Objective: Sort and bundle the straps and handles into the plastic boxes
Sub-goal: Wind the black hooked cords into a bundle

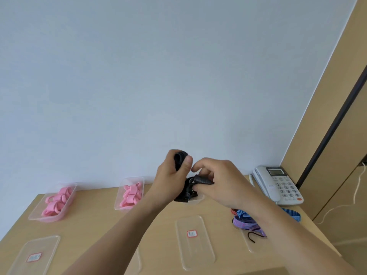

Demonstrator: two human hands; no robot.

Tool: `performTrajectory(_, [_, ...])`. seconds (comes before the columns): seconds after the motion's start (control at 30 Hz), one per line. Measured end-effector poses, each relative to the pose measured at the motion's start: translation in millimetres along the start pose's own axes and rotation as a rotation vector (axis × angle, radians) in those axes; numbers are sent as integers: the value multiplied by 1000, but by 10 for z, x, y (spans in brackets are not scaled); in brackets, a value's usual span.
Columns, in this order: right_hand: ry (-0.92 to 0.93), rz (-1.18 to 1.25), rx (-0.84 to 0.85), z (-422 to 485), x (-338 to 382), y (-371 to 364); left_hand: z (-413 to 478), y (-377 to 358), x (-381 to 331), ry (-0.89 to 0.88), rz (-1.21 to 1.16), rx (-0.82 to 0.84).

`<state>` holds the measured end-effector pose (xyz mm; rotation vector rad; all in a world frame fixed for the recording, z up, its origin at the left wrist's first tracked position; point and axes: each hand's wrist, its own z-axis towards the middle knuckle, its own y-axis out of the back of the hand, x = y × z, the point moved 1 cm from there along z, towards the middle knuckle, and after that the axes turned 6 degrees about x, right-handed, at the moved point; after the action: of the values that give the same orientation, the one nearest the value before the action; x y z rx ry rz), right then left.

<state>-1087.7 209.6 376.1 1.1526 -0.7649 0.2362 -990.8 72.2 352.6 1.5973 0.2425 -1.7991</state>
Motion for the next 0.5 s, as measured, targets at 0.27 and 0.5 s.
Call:
performTrajectory(0.27, [95,367,-163,130,73,112,-205,73,92,199,-316,571])
performTrajectory(0.5, [46,219,-362,188,51,-288,-314,201,213,274,-579,510])
